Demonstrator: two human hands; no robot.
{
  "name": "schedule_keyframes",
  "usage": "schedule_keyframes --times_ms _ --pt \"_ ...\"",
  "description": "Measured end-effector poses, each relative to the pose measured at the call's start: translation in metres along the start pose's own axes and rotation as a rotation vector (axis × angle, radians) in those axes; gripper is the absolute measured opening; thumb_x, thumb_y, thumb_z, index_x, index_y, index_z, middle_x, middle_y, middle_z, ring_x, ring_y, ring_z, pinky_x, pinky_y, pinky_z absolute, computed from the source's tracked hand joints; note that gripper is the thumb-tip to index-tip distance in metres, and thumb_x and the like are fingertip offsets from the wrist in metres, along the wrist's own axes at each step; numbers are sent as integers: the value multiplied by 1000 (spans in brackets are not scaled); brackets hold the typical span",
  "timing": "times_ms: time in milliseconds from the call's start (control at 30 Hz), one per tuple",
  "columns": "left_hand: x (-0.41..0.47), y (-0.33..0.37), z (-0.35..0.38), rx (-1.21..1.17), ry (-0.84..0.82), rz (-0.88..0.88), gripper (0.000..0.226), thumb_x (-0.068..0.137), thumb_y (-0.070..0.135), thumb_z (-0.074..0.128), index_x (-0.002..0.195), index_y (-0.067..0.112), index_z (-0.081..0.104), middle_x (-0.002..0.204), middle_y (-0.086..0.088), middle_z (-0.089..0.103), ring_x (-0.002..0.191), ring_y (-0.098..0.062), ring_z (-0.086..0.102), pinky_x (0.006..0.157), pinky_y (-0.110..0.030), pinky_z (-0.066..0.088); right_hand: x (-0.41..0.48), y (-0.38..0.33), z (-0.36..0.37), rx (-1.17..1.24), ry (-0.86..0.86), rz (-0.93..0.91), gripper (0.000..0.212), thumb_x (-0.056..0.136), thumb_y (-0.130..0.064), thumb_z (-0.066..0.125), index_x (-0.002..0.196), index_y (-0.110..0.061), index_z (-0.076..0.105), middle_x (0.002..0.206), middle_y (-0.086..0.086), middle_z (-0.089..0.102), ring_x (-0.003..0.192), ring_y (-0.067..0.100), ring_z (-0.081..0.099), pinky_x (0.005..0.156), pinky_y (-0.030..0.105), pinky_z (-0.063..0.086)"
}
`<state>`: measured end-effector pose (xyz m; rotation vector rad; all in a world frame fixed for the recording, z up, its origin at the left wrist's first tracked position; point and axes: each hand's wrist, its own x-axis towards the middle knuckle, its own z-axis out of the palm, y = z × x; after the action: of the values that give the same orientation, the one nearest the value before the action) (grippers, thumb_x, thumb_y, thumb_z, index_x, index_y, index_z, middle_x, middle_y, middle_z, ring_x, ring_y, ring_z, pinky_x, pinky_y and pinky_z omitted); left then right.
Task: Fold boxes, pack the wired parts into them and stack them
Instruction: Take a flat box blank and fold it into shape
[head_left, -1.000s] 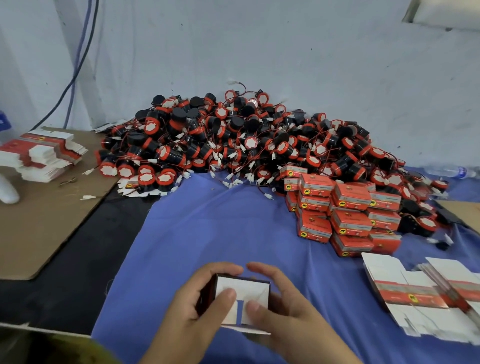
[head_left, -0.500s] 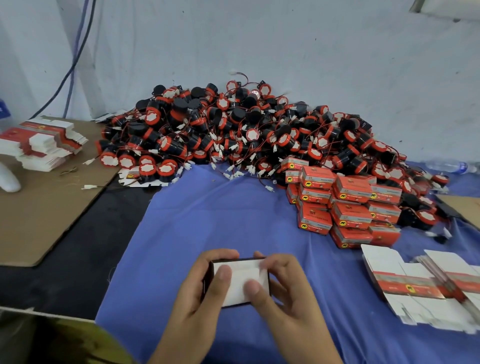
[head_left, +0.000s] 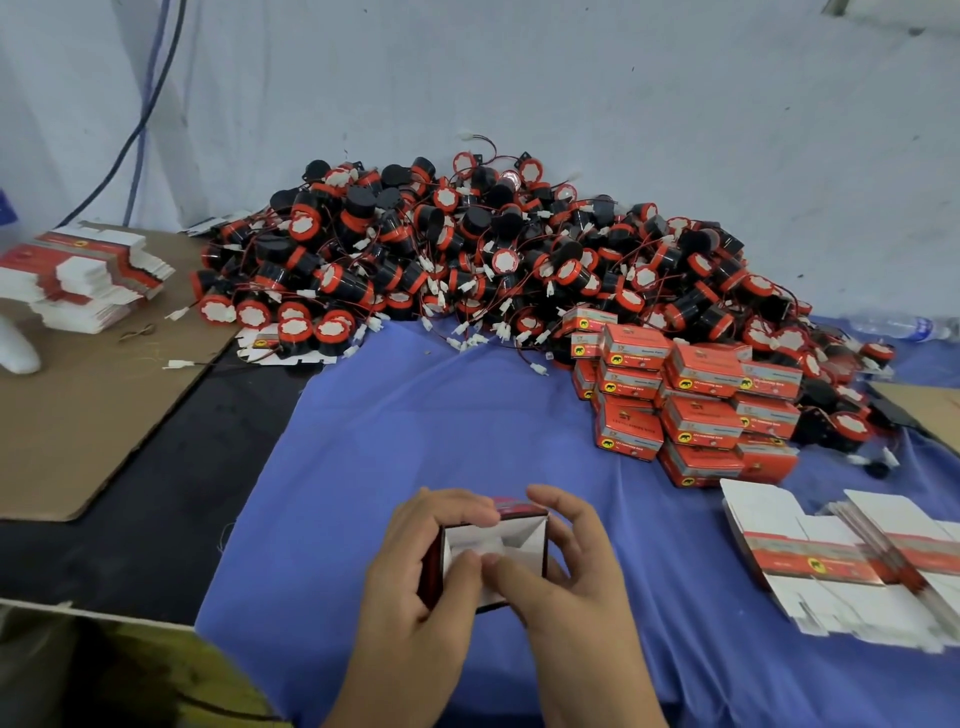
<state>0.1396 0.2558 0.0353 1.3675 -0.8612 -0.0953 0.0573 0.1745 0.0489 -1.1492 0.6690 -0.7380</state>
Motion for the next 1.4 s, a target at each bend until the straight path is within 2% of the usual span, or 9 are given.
schedule_keyframes --times_ms 133,233,433,700,933,1033,1100,1233,1400 --pt "-1 1 4 -13 115 44 38 78 -6 57 91 29 67 107 2 70 109 -23 65 99 -64 46 -2 8 2 223 43 179 62 75 13 73 122 -25 60 117 17 71 104 33 72 93 50 57" --pt "-6 2 5 -110 178 -57 22 87 11 59 94 28 69 108 0 70 103 -21 67 85 -56 56 -9 6 5 392 -101 285 65 68 -6 84 127 -20 60 111 18 74 97 31 74 80 46 60" --pt "-5 12 5 -173 188 -153 18 91 30 57 104 37 68 108 4 72 96 -15 70 70 -23 58 -13 12 7 461 -96 132 83 64 5 72 132 -39 53 105 21 75 90 31 74 74 34 60" --pt "-18 8 5 144 235 8 25 94 12 55 97 31 71 98 10 70 93 -7 68 76 -13 52 -2 6 -6 384 -40 75 73 63 -2 78 122 -43 64 98 21 70 92 38 68 95 63 52" --pt "-3 -2 -8 -91 71 -515 21 99 9 56 96 21 73 96 1 77 93 -18 72 78 -24 59 -2 -11 -24 215 -408 -2 92 64 -12 92 131 -60 51 107 25 71 97 36 70 79 43 56" --pt "1 -7 -21 -606 -119 -1065 43 95 46 59 122 14 69 127 -19 67 113 -33 65 93 -49 55 -1 -13 -32 85 -545 -68 99 78 -2 83 141 -61 37 120 30 66 111 47 65 91 52 55" --pt "1 -4 -27 -963 -357 -1178 65 86 52 71 135 9 63 140 -25 56 114 -35 59 94 -49 50 0 -11 -34 16 -631 -80 96 84 0 78 148 -55 31 133 29 59 120 51 58 102 60 47" --pt "9 -25 -25 -750 -183 -882 95 37 26 101 124 15 66 117 -24 70 92 -35 70 74 -41 59 15 -3 -46 -216 -452 -170 98 70 -8 84 151 -25 32 137 2 61 131 24 56 110 41 44" --pt "34 -33 -22 -398 -92 -632 82 63 -32 75 126 16 58 114 -14 74 94 -17 72 71 -31 61 38 1 -57 -375 -379 -238 73 66 -13 86 133 -29 61 126 -3 69 124 16 62 100 29 53"
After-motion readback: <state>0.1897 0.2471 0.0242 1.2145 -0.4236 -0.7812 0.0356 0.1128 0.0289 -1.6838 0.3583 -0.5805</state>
